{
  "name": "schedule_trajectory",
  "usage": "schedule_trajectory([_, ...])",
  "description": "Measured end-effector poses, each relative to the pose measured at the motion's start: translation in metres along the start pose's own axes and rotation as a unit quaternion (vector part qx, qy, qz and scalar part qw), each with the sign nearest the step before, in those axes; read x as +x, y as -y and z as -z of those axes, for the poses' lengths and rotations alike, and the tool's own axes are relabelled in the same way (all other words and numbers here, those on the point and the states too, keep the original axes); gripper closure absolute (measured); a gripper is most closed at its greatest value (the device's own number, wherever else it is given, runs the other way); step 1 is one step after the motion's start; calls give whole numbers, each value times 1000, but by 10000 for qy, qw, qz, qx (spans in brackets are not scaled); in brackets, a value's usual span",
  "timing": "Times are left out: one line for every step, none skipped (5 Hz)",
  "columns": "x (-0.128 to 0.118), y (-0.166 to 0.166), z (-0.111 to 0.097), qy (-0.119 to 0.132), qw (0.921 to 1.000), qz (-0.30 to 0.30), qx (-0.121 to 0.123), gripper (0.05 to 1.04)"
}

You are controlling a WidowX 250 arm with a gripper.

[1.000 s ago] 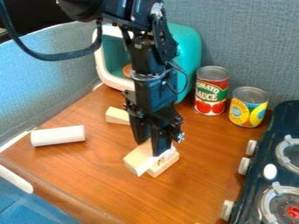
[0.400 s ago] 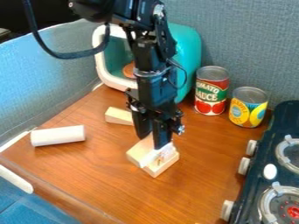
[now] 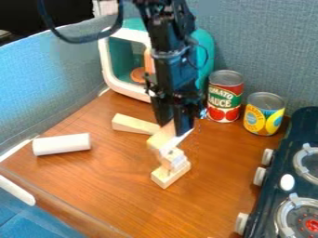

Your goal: Put the rectangle block on top of the cube with a hole

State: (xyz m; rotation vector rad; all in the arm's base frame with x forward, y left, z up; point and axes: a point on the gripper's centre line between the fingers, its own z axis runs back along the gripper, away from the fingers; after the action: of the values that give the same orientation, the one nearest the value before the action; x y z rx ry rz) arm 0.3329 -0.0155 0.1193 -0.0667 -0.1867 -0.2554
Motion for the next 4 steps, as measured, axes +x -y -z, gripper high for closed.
schedule_trajectory([8, -5, -5, 78, 9999, -115, -1, 589])
schedule_trajectory([10, -13, 11, -225, 9995, -211, 37, 589])
schedule_trajectory([16, -18, 34, -509, 9983, -295, 31, 589])
schedule_trajectory([14, -19, 47, -694, 9971, -308, 13, 589])
